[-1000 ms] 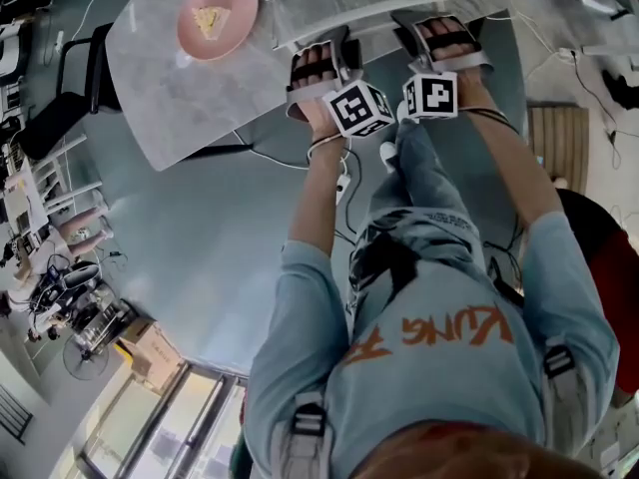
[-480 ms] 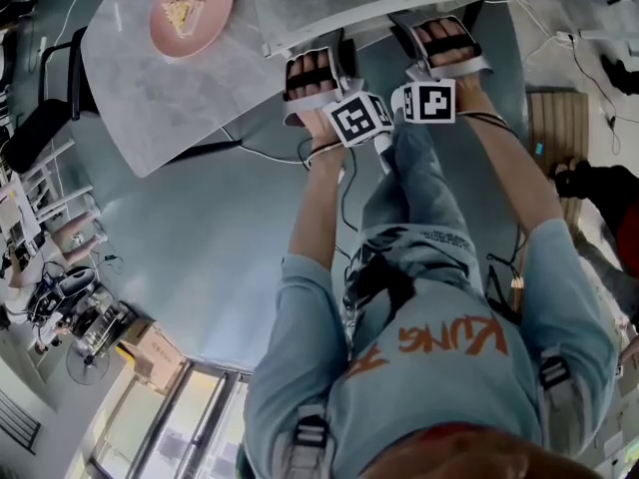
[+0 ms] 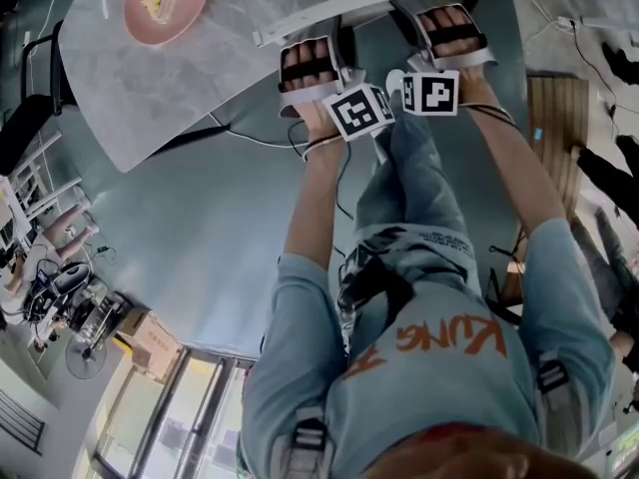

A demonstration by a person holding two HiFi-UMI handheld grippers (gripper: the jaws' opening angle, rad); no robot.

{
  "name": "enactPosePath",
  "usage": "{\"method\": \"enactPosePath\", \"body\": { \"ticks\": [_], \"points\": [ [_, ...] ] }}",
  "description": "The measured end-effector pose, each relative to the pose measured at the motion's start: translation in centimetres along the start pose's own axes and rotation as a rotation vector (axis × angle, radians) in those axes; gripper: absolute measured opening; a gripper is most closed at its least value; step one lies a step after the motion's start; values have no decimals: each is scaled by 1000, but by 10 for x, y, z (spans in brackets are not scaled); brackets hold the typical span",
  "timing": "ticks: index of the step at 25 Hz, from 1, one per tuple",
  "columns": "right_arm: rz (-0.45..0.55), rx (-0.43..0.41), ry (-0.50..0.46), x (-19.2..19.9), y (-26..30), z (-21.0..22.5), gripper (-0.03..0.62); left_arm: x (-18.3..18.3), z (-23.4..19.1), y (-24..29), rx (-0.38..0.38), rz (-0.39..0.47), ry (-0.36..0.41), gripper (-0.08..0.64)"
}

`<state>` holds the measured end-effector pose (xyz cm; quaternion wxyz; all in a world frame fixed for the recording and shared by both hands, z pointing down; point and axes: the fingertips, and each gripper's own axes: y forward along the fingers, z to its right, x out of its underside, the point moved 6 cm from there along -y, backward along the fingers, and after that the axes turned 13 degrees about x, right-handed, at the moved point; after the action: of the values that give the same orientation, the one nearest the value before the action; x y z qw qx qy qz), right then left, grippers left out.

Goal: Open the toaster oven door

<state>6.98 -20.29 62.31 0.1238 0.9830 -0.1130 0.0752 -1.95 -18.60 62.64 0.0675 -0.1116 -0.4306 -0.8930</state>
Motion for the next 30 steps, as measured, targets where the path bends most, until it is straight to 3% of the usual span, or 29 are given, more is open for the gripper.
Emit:
{"method": "enactPosePath", "body": {
  "ticks": [5,12,18,30],
  "points": [
    [6,-20,44,5,-12,-10,159,-2,10,-2,-11,-31,52,207],
    [28,-71,82,7,-16,-23,282,-5,15,-1,25,-17,27,229],
    [12,-91,79,4,-13,-24,259,-5,18,-1,73,8,-23,256],
    [-8,-131,74,1,-8,-41,236,7,34,14,108,-48,8,261]
  ]
}}
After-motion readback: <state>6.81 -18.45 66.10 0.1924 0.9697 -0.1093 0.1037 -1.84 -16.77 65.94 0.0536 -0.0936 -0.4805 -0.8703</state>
